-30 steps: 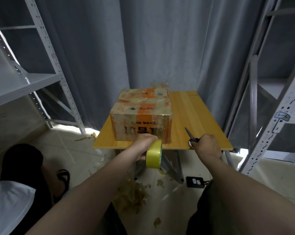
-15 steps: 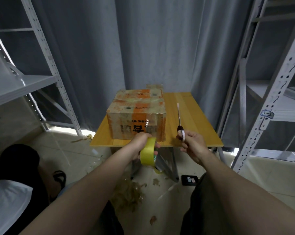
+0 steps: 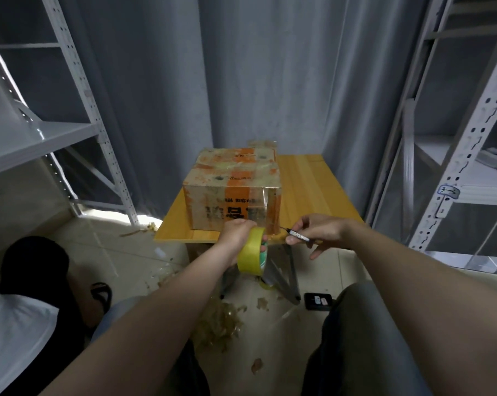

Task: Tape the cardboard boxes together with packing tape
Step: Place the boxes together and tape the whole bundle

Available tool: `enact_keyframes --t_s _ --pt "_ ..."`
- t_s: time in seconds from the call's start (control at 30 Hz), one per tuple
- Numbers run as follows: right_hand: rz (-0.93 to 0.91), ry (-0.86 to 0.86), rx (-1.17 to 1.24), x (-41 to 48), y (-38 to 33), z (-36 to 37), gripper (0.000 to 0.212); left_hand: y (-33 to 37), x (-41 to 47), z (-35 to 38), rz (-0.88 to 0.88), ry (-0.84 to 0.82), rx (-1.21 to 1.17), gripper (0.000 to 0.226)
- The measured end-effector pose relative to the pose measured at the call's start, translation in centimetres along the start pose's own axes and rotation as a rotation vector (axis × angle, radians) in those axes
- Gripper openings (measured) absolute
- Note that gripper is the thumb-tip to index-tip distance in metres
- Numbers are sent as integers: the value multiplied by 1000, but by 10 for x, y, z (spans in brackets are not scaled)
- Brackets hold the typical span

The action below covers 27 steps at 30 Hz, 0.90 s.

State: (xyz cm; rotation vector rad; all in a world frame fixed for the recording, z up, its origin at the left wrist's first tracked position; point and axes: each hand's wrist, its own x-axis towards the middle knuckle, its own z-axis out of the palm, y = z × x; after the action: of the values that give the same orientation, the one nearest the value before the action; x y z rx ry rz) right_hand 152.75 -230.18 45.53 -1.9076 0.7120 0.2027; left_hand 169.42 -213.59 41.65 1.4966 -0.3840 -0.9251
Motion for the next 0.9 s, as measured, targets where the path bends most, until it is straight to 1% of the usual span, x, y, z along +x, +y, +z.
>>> enact_keyframes --t_s 0.13,0.27,0.33,0.4,0.5,0.57,0.77,0.83,0.9 --pt "19 -23 -130 13 -22 -7 45 -2 5 -1 -4 6 4 19" --pt "7 -23 -106 18 -29 -11 62 -4 7 -2 -1 8 -6 18" --pt "22 -34 -88 18 -29 -12 62 -6 8 -2 -1 0 -22 18" --pt "29 -33 -91 19 -28 -12 57 -6 9 -1 1 2 -23 20" --pt "24 11 -95 23 -25 -13 38 -6 10 0 3 13 -14 20" --pt "20 40 -89 25 -22 -14 31 -6 10 2 0 24 -11 18" --pt "-15 119 -161 28 -17 -10 35 -6 8 5 -1 43 -7 16" --pt "-31 163 -230 25 -12 -8 37 -7 5 4 -12 39 44 13" --pt "-113 257 -357 22 -4 -3 32 -10 3 2 -29 20 86 14"
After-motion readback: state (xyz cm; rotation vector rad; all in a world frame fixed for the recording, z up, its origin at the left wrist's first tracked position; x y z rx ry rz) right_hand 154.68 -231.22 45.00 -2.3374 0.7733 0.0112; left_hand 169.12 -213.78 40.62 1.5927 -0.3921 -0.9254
